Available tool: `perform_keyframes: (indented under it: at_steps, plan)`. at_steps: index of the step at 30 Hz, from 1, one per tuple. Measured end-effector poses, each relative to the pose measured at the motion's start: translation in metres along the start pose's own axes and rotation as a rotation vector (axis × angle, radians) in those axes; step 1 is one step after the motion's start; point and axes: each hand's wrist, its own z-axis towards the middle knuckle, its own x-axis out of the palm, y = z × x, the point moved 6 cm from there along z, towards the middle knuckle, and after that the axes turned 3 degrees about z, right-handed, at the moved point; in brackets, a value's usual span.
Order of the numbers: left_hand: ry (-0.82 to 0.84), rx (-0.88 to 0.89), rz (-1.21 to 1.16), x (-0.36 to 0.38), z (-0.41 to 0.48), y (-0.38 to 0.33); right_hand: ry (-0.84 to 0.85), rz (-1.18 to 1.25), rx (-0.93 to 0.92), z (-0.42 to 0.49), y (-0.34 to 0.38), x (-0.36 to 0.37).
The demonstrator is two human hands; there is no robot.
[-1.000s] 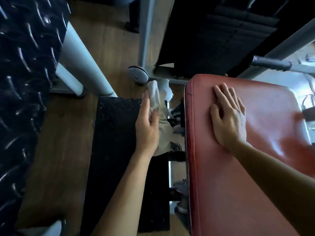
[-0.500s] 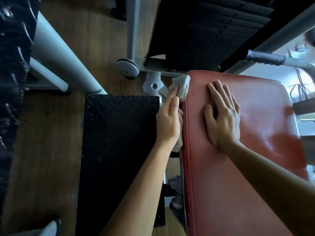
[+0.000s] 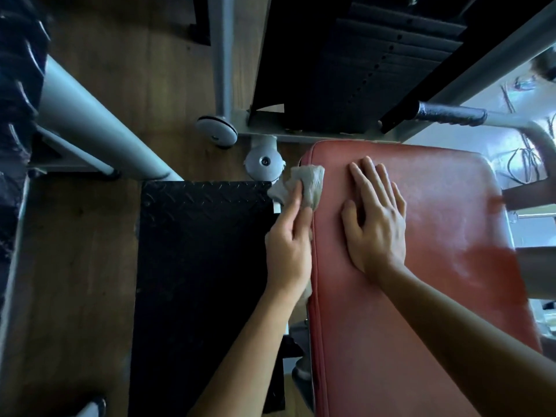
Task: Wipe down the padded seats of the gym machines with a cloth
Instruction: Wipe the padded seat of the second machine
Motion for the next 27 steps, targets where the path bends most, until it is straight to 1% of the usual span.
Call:
perform_keyframes:
  at_steps: [4,6,10,13,16,19,22,25,27]
  plan:
    - [-0.041,0.008,0.121,0.0,0.05,-0.019,0.002,0.001,-0.011,0.001,-0.001,0.001]
    - [-0.049,0.01,0.112,0.003,0.066,-0.027,0.004,-0.007,-0.014,0.001,-0.003,0.002]
    - [-0.071,0.016,0.072,-0.006,0.024,-0.011,0.004,-0.003,-0.012,0.001,-0.002,0.002]
    - [-0.029,0.02,0.096,-0.01,-0.006,0.0,0.002,0.0,-0.008,0.001,-0.002,0.002]
    - [-0.059,0.056,0.139,-0.008,0.019,-0.01,0.014,0.001,-0.007,0.001,-0.003,0.003]
    - [-0.05,0.065,0.167,-0.003,0.045,-0.023,0.028,-0.011,-0.012,0.001,-0.004,0.004]
    - [0.004,0.061,0.143,-0.009,0.039,-0.017,0.026,-0.002,-0.018,0.001,-0.003,0.003]
    - [0.08,0.0,0.058,-0.022,0.025,-0.001,0.006,0.029,-0.01,0.0,-0.003,0.001]
    - [0.05,0.007,0.051,-0.034,0.016,0.0,0.004,0.061,0.0,-0.001,-0.004,0.0]
